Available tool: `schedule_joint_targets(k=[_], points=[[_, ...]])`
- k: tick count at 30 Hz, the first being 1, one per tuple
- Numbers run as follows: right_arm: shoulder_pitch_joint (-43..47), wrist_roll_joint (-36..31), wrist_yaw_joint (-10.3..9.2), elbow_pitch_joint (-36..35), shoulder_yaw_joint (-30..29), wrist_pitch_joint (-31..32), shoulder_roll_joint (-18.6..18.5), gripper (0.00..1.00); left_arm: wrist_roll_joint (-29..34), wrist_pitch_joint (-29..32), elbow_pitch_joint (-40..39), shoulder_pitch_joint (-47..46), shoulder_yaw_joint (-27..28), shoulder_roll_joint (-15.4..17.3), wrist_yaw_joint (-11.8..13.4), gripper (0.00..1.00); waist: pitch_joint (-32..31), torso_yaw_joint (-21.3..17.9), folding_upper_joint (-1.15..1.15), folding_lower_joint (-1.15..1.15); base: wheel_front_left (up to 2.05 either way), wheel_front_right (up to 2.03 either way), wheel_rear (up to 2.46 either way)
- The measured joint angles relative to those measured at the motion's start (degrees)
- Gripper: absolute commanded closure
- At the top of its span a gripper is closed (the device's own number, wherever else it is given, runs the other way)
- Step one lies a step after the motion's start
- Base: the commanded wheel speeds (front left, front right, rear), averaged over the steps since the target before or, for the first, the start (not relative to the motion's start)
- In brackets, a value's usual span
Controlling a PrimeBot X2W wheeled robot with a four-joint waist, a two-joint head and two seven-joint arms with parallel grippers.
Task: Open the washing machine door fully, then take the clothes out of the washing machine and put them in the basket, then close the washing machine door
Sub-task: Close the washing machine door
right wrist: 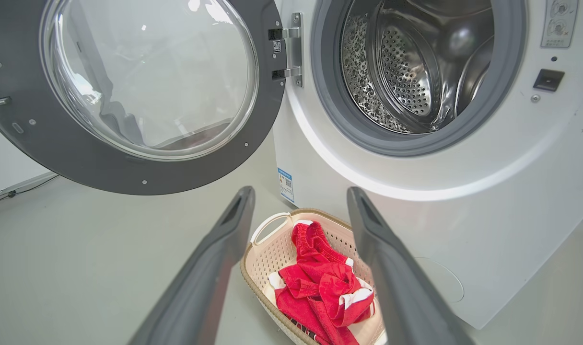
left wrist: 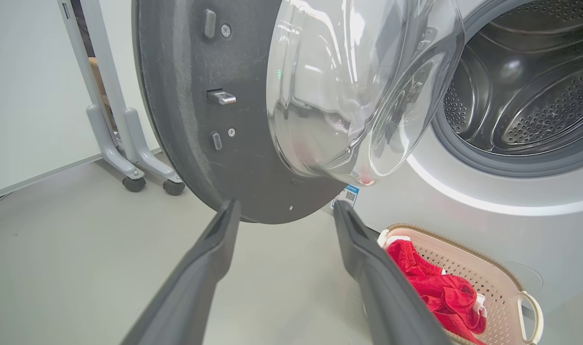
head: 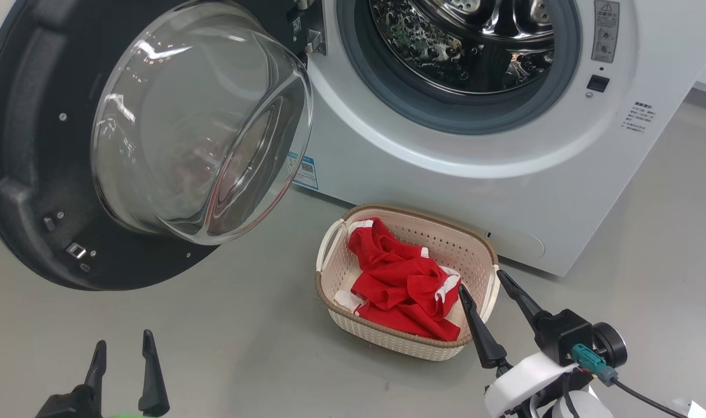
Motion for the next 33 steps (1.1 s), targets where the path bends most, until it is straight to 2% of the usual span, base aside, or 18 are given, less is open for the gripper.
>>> schedule_joint_targets(k=[6, 7, 9, 16, 27, 30, 33], points=[[-0.02, 0.09, 0.01, 0.54, 0.01, 0.00, -0.01, 0.00, -1.26, 0.00, -0.02, 0.25, 0.00, 0.00, 0.02, 0.00, 0.15, -0.04, 0.00, 0.00, 0.00, 0.00, 0.00], [-0.02, 0.09, 0.01, 0.63, 0.00, 0.00, -0.01, 0.00, -2.03, 0.00, -0.02, 0.30, 0.03, 0.00, 0.02, 0.30, 0.17, -0.05, 0.00, 0.00, 0.00, 0.00, 0.00], [-0.03, 0.10, 0.02, 0.83, -0.03, 0.00, -0.02, 0.00, -2.81, 0.00, -0.13, 0.37, 0.08, 0.00, 0.03, 1.00, 0.19, -0.06, 0.00, 0.00, 0.00, 0.00, 0.00], [-0.21, 0.76, 0.16, 1.12, -0.26, 0.00, -0.02, 0.00, -13.46, -0.01, -1.72, 0.37, 1.16, -0.05, -0.12, 1.00, 0.22, -0.08, 0.00, 0.00, 0.00, 0.00, 0.00], [-0.48, 1.37, 0.19, 1.43, -0.27, 0.00, -0.04, 0.00, -42.22, -0.18, -0.97, 0.36, 4.50, -0.08, -4.99, 1.00, 0.28, -0.03, 0.00, 0.00, 0.00, 0.00, 0.00], [-0.49, 1.66, 0.43, 1.47, -0.29, 0.00, -0.03, 0.00, -48.56, -0.18, 0.69, 0.37, 5.21, -0.16, -6.02, 1.00, 0.20, -0.06, 0.00, 0.00, 0.00, 0.00, 0.00], [-0.49, 1.75, 0.43, 1.48, -0.29, 0.00, -0.03, 0.00, -55.02, -0.27, 2.23, 0.35, 5.95, -0.18, -8.20, 1.00, 0.07, -0.13, 0.00, 0.00, 0.00, 0.00, 0.00]])
